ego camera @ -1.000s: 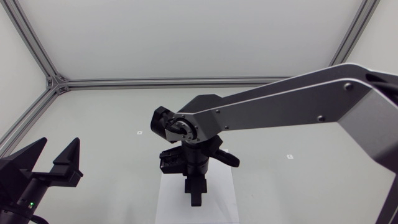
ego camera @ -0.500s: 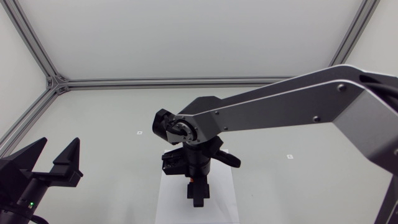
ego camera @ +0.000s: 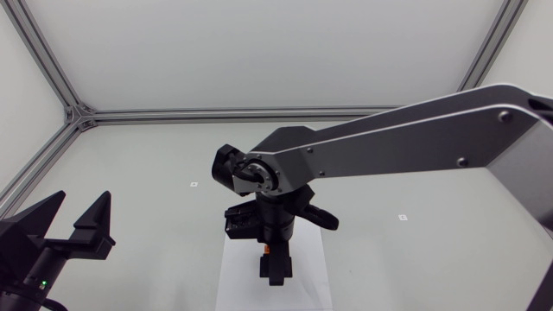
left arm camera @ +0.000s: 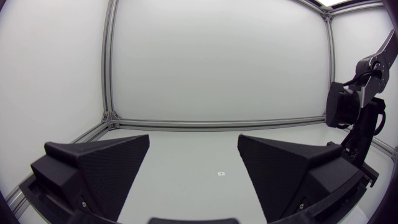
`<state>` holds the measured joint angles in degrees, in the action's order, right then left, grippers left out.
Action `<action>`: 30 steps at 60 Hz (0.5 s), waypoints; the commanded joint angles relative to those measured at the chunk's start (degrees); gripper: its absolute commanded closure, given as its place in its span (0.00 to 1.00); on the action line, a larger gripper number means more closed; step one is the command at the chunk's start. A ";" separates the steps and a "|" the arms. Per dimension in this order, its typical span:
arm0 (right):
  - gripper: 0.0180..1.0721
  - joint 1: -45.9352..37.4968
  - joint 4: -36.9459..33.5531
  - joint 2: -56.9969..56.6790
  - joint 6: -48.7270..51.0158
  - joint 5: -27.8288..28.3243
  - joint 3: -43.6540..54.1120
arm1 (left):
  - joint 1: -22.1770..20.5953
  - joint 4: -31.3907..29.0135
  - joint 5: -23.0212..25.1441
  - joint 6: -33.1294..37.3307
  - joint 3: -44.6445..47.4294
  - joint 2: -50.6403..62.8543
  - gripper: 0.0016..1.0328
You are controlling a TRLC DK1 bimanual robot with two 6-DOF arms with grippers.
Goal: Pick up the orange 2x2 brick with the right arm and stack it on top of the green 2x2 brick in the center
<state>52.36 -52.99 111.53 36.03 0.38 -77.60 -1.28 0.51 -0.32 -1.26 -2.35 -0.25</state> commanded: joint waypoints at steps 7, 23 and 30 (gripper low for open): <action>0.05 -0.50 -2.73 -5.97 -1.58 1.38 1.67 | 0.22 -0.78 0.23 0.73 2.35 -0.45 0.04; 0.05 -1.12 -3.61 -18.62 -4.74 2.87 4.65 | 0.22 -0.78 0.23 0.73 2.35 -0.45 0.04; 0.05 -2.35 -4.75 -25.22 -6.94 3.84 7.47 | 0.22 -0.87 0.23 0.73 2.35 -0.45 0.04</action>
<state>50.94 -56.42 90.21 31.20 3.33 -73.17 -1.28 0.51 -0.34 -1.26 -2.35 -0.25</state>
